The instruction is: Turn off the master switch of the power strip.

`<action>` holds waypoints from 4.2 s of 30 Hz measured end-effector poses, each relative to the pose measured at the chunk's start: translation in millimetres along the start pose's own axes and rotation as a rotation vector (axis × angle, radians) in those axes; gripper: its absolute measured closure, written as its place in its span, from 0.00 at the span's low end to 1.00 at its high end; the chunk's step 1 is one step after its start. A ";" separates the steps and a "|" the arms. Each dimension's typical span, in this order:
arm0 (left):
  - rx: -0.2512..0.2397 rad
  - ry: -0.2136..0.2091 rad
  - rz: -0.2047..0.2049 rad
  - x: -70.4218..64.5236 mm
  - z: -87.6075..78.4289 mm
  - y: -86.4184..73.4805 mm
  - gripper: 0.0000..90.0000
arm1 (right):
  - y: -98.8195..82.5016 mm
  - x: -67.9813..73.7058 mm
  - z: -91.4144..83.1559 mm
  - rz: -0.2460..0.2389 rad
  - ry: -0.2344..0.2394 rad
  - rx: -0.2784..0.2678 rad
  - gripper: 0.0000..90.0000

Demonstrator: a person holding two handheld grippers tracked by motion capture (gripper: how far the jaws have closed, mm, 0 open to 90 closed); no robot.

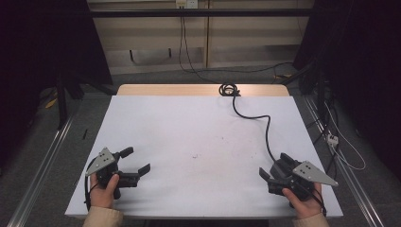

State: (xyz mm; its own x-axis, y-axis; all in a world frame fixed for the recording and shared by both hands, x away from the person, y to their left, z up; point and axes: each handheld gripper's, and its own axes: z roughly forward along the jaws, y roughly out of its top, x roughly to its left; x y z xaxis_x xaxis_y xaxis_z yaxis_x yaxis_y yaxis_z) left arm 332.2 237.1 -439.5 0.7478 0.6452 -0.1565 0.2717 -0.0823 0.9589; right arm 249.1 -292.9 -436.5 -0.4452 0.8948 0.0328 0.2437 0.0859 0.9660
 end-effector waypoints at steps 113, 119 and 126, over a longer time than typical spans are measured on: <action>-0.003 -0.005 0.021 -0.9 -1.2 0.1 0.02 | 8.5 -46.7 -19.6 0.065 0.070 0.073 0.93; -0.004 -0.005 0.019 -0.9 -1.3 0.0 0.02 | 8.3 -46.4 -19.4 0.070 0.060 0.071 0.96; -0.005 -0.005 0.019 -0.7 -1.5 0.1 0.02 | 8.3 -45.9 -20.1 0.063 0.053 0.077 1.00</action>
State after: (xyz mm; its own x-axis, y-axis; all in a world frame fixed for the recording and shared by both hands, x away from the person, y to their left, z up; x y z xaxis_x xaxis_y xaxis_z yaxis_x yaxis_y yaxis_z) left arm 330.8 237.7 -439.0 0.7560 0.6397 -0.1391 0.2543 -0.0912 0.9628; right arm 254.2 -342.0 -424.9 -0.4715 0.8752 0.1082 0.3376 0.0657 0.9390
